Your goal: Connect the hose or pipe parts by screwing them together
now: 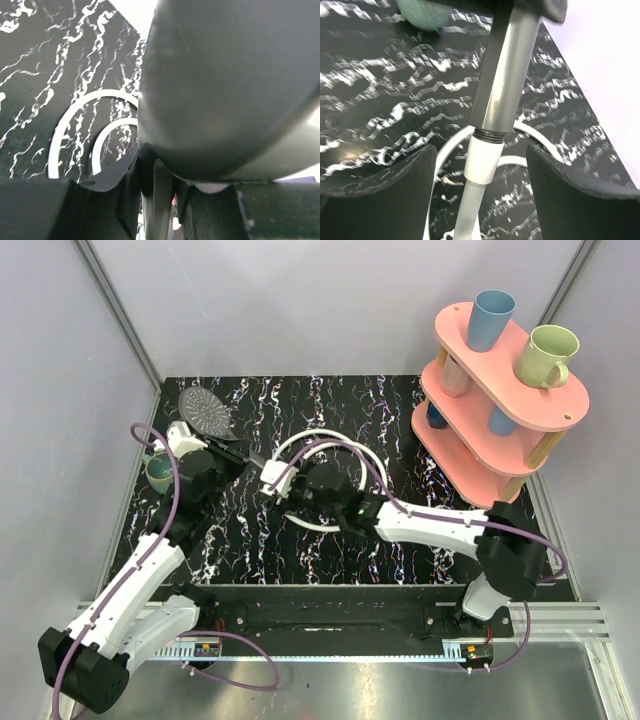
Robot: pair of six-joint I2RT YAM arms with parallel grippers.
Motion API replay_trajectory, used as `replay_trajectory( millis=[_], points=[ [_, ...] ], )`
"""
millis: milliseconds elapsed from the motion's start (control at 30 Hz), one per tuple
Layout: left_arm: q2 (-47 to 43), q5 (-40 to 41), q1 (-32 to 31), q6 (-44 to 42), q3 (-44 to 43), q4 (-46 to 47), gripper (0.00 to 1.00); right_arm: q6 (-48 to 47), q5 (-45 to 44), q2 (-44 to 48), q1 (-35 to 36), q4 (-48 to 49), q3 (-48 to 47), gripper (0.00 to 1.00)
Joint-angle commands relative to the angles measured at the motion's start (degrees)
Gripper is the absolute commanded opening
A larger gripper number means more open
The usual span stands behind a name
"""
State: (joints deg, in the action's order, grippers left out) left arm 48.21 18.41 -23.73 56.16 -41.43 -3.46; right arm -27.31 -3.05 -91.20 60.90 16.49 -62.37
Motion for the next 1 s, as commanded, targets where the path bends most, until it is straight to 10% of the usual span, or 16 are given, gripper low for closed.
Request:
replay_trajectory(
  millis=[0,200,500,633,967],
  points=[
    [0.66,3.03,-0.27,4.83,-7.61,-6.37,0.00,-10.55,-17.66,-6.09,3.34,5.29,-3.81,0.78],
    [0.14,2.86,-0.27,7.12,-7.97,-9.19,0.00,-15.23,-25.34,-11.89,6.24,11.19,-6.80,0.68],
    [-0.65,0.49,-0.27,9.93,-5.78,-10.95,0.00,-6.55,-21.76,-11.81,6.16,8.92,-8.91,0.00],
    [-2.75,-3.20,-0.27,7.66,-0.51,-5.35,0.00,1.01,-10.95,-9.09,3.18,4.35,-8.74,0.00],
    [-6.02,-25.62,-0.18,-8.87,24.63,52.39,0.00,24.21,36.40,-2.40,-15.87,7.38,-3.47,0.00]
  ],
)
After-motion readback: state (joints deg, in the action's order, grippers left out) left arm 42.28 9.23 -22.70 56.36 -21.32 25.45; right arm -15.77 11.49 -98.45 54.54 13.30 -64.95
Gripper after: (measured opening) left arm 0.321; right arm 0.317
